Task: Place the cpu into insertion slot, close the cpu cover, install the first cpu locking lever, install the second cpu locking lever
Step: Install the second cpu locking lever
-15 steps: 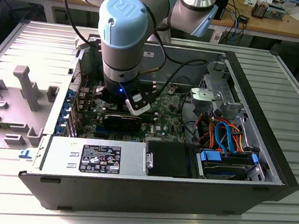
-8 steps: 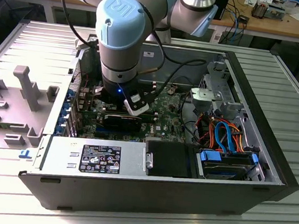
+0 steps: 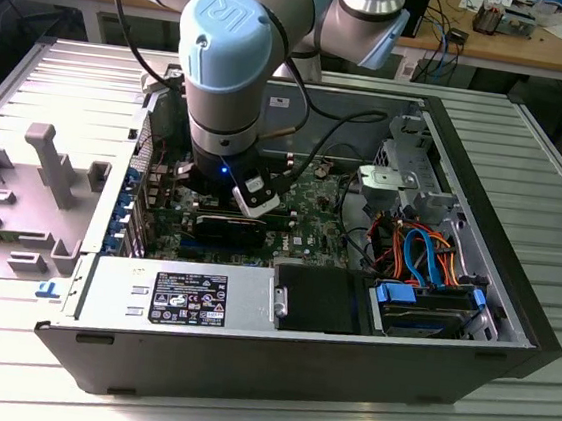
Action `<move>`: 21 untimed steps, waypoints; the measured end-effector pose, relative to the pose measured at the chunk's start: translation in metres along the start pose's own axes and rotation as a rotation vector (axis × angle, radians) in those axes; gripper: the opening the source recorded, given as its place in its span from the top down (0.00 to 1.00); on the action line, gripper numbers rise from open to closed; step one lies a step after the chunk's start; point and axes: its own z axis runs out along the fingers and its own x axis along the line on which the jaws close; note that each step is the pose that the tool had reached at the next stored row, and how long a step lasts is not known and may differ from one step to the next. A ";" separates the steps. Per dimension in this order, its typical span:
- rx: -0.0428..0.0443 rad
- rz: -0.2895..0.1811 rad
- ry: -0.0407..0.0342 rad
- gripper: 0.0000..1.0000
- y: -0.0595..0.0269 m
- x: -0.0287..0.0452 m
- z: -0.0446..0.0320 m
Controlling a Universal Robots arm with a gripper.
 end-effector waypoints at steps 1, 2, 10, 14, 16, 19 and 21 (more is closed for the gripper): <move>-0.0001 0.000 -0.0002 0.89 0.0002 0.0000 -0.0007; 0.0012 0.000 0.0002 0.89 0.0003 0.0001 -0.0024; 0.0050 0.000 0.0008 0.89 0.0028 -0.0023 -0.0080; 0.0093 0.002 0.0082 0.89 0.0114 -0.0163 -0.0061; 0.0130 0.003 0.0107 0.89 0.0189 -0.0197 -0.0041; 0.0278 0.003 0.0136 0.89 0.0320 -0.0251 -0.0004; 0.0482 0.003 0.0166 0.89 0.0371 -0.0277 0.0010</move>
